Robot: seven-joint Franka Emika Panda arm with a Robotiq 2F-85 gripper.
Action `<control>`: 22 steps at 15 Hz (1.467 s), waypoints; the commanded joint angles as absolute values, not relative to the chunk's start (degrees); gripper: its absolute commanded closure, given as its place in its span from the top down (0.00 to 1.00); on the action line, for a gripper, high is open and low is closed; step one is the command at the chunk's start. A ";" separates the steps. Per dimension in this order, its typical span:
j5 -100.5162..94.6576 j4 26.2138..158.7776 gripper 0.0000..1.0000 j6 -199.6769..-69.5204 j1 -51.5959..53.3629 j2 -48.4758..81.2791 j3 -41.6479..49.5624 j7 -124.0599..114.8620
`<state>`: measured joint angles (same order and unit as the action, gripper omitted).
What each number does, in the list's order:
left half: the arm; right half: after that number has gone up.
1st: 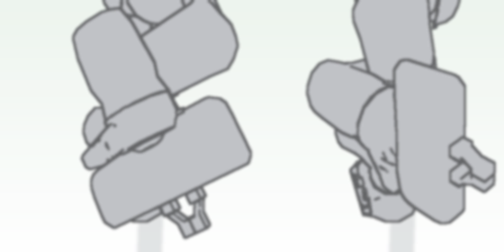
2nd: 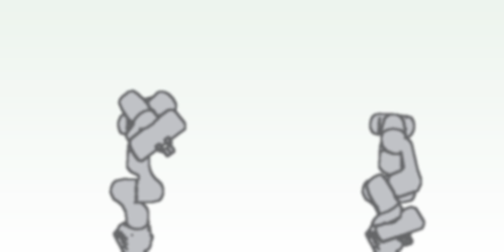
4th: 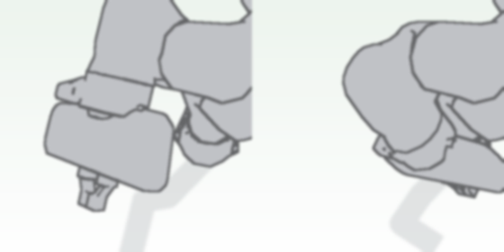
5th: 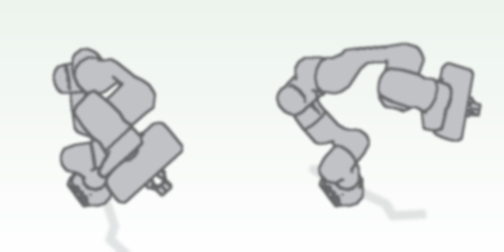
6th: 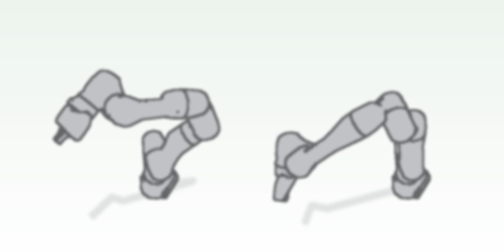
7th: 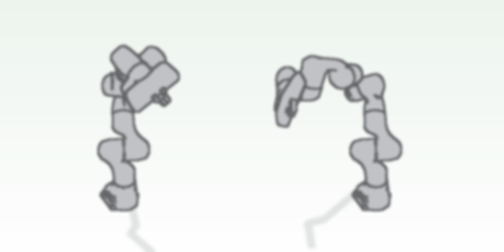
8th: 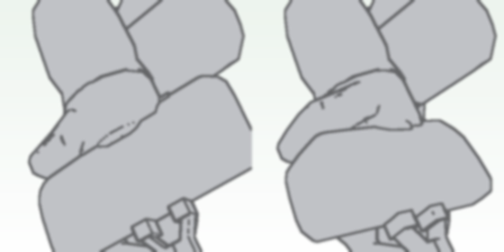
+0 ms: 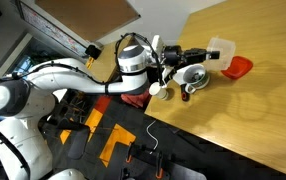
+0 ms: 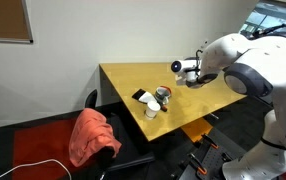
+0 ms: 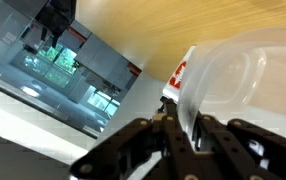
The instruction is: Remove the lid from the bowl and put all the candies into the cup
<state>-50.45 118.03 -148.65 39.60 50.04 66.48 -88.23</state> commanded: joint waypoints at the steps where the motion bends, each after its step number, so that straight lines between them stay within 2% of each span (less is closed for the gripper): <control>1: -51.97 121.86 0.04 -151.23 36.02 41.05 65.48 -90.78; 5: -52.91 123.93 0.04 -158.65 30.09 37.26 64.32 -93.99; 6: -53.22 121.81 0.04 -153.97 31.57 40.10 64.21 -93.24; 7: -53.92 121.95 0.14 -154.61 30.34 39.52 63.80 -93.33; 10: -54.29 121.75 0.14 -154.43 29.71 39.39 63.06 -93.39; 11: -54.32 121.71 0.04 -154.28 30.04 39.38 62.93 -93.41; 19: -50.88 124.54 0.04 -169.57 17.18 32.18 54.29 -90.98; 22: -44.96 126.67 0.04 -173.06 10.03 29.06 48.34 -85.85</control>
<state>-49.38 123.61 -170.29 16.17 34.64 53.86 -91.07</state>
